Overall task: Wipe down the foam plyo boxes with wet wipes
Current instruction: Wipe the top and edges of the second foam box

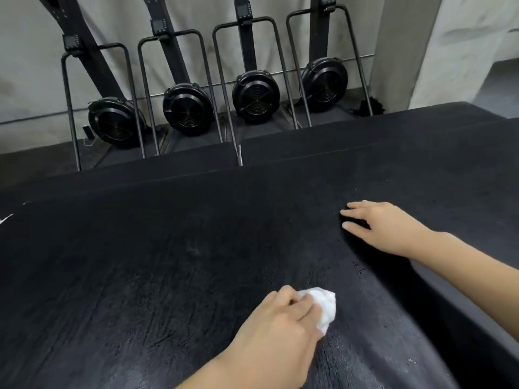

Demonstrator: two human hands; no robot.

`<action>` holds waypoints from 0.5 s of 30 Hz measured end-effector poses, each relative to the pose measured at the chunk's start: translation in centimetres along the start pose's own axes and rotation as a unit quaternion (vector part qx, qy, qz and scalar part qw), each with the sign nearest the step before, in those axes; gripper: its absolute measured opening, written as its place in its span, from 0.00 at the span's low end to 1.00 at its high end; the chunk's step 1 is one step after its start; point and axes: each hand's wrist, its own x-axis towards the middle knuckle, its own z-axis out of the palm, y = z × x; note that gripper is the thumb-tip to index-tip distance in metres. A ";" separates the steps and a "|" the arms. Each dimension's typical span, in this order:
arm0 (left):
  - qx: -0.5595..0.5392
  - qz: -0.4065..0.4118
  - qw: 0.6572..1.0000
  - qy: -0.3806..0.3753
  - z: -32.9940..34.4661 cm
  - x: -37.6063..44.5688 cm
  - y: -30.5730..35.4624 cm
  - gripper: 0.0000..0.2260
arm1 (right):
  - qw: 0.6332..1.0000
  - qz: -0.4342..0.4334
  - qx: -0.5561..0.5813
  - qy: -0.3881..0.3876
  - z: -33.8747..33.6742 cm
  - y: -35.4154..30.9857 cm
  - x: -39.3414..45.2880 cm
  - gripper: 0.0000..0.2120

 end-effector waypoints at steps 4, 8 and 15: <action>-0.008 -0.036 0.999 -0.002 0.5 1.1 0.0 0.14 | 0.999 0.017 0.007 -0.047 0.0 -0.3 -0.4 0.27; 0.044 -0.071 0.996 0.016 2.2 5.3 -5.1 0.12 | 0.998 0.029 0.012 -0.058 0.3 -0.5 -0.2 0.28; 0.054 -0.197 0.979 -0.002 1.6 13.7 -13.6 0.15 | 0.997 0.050 0.007 -0.065 -1.1 -1.5 1.2 0.30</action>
